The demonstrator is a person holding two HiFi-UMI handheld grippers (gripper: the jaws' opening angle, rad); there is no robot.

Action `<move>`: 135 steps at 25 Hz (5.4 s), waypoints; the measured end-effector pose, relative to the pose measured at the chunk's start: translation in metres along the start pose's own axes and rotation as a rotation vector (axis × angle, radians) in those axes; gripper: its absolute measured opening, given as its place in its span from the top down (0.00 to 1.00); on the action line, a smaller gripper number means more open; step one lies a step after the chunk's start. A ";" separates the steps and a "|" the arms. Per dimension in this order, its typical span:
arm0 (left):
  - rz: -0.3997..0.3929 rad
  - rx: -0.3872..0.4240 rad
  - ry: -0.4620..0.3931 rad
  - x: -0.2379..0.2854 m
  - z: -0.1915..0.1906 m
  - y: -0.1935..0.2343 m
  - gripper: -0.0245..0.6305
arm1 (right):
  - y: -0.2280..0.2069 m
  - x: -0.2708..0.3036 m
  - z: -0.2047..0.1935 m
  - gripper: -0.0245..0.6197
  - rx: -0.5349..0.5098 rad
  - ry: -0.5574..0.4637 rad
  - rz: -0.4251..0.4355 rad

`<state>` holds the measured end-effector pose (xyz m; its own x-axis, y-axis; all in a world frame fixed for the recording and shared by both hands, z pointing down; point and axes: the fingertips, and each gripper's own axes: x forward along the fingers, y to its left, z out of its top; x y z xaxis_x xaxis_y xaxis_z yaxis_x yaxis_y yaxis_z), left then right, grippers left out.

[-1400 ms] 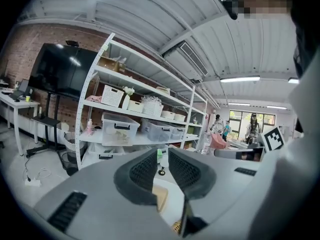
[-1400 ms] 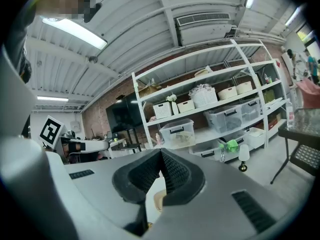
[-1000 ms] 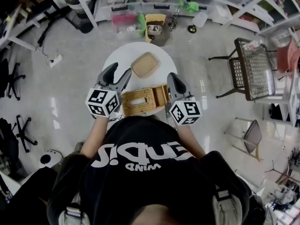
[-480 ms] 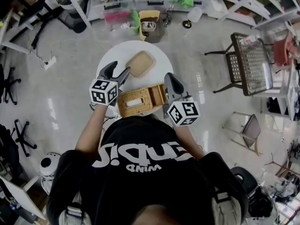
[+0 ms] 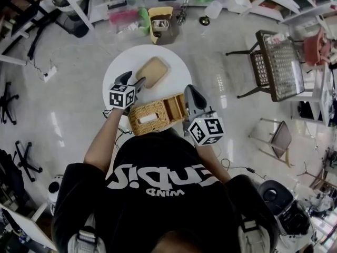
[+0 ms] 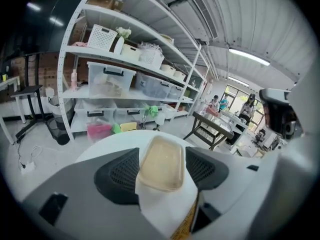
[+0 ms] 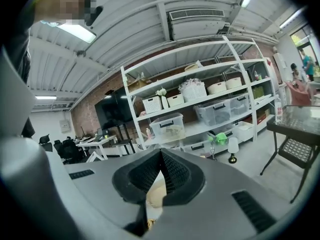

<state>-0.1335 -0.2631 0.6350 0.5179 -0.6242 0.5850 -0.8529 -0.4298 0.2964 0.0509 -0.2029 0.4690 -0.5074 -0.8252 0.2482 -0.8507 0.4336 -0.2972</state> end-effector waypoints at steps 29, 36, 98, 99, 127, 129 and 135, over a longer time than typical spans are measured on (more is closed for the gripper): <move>0.014 -0.160 0.139 0.073 -0.058 0.032 0.59 | -0.035 -0.016 -0.022 0.96 0.024 0.085 -0.111; 0.046 -0.150 0.138 0.067 -0.056 0.033 0.61 | -0.034 -0.015 -0.020 0.96 0.029 0.076 -0.105; 0.234 -0.050 -0.394 -0.120 0.108 -0.091 0.90 | -0.012 -0.055 -0.019 0.96 -0.016 0.031 0.158; 0.244 -0.044 -0.415 -0.132 0.112 -0.097 0.90 | -0.010 -0.055 -0.018 0.96 -0.026 0.030 0.171; 0.359 -0.045 -0.636 -0.263 0.026 -0.111 0.90 | 0.045 -0.065 -0.012 0.96 -0.135 -0.051 0.212; 0.360 -0.046 -0.637 -0.261 0.027 -0.109 0.90 | 0.045 -0.063 -0.014 0.96 -0.139 -0.051 0.208; 0.361 -0.065 -0.631 -0.257 0.030 -0.102 0.90 | 0.051 -0.058 -0.016 0.96 -0.150 -0.047 0.217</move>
<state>-0.1776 -0.0782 0.4314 0.1261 -0.9855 0.1137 -0.9698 -0.0983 0.2233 0.0352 -0.1274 0.4542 -0.6761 -0.7215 0.1497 -0.7354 0.6480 -0.1983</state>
